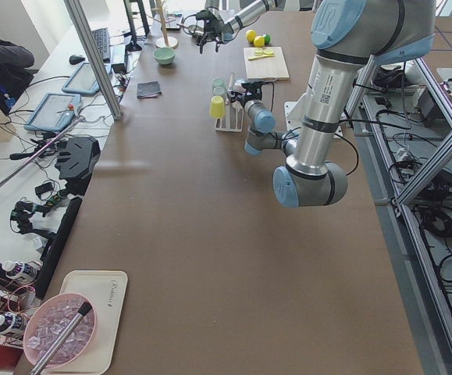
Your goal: Place cup on cup holder
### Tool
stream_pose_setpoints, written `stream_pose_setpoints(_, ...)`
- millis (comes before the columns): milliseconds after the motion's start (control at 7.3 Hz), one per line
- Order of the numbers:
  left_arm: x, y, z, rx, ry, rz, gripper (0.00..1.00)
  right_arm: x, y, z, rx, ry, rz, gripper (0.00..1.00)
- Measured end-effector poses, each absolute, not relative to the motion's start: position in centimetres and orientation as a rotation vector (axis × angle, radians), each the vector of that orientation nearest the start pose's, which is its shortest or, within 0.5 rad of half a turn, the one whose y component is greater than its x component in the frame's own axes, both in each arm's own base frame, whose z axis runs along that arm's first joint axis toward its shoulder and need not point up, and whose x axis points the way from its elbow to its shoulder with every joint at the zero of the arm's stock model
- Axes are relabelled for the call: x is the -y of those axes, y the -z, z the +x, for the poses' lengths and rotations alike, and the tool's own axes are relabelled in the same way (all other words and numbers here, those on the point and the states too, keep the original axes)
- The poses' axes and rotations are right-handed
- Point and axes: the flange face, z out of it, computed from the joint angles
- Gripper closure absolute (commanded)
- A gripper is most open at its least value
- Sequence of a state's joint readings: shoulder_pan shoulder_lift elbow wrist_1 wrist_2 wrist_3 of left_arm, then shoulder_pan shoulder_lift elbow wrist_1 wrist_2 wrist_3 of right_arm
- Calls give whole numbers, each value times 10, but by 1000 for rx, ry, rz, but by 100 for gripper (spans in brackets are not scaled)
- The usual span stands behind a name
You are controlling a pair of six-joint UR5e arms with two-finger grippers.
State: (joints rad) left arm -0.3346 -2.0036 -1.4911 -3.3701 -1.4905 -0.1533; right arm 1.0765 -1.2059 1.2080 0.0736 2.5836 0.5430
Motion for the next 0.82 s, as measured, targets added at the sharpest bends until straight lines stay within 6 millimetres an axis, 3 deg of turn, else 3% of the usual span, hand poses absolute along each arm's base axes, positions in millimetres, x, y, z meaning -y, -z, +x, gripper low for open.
stream_pose_setpoints(137,322,-275,496,-1371,-535,1720,2,548,-469,-223,1381,740,809,0)
stream_pose_setpoints(548,328,-270,486,-1365,-524,1724,1,566,-510,-214,1306,549,491,0)
stream_pose_setpoints(822,344,-267,471,-1299,-529,1699,1,597,-537,-178,1199,417,341,0)
